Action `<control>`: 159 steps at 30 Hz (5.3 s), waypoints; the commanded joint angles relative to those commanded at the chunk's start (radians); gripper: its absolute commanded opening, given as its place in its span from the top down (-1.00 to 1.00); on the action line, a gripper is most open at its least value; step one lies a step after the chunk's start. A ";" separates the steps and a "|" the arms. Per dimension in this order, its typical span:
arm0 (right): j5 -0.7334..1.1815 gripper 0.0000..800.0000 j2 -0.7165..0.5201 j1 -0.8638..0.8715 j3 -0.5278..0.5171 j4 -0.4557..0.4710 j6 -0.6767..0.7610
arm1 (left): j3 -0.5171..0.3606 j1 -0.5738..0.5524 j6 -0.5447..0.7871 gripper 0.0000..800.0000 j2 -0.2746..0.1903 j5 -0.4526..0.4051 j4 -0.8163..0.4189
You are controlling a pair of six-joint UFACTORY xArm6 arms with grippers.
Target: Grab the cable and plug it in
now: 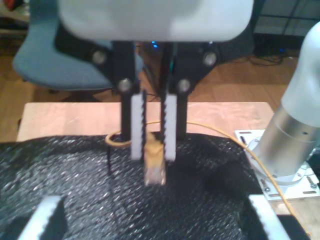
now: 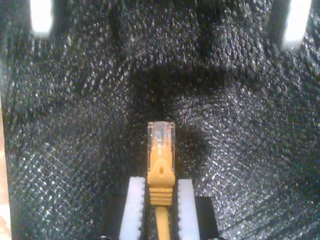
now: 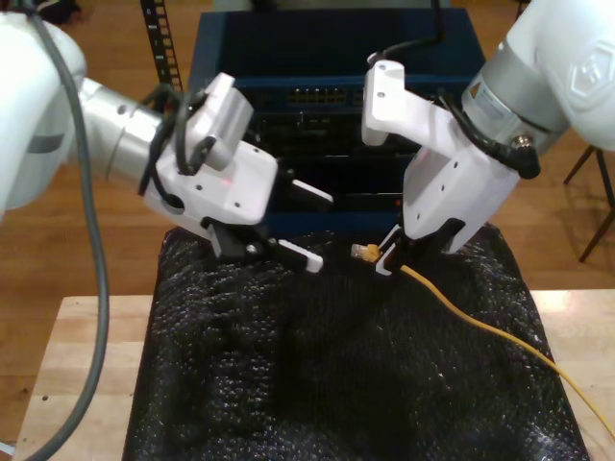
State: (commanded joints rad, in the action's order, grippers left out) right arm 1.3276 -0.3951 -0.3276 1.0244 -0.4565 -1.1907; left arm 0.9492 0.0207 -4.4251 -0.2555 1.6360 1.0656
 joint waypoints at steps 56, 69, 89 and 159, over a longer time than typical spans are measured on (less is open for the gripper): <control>0.011 0.99 0.003 0.017 0.017 -0.031 0.002 | -0.012 -0.026 0.005 -0.24 -0.002 0.005 0.003; 0.011 0.99 0.005 0.015 0.015 -0.031 0.002 | -0.014 -0.018 0.006 0.01 -0.002 -0.005 0.003; 0.009 0.99 0.005 0.014 0.011 -0.032 0.003 | -0.028 -0.017 0.006 0.19 -0.003 -0.006 0.018; 0.009 0.99 0.006 0.012 0.011 -0.032 0.003 | -0.048 0.003 0.025 0.74 -0.009 -0.009 0.058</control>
State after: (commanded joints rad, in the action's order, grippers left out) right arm 1.3368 -0.3890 -0.3153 1.0351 -0.4887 -1.1876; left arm 0.9016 0.0238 -4.4005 -0.2647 1.6268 1.1239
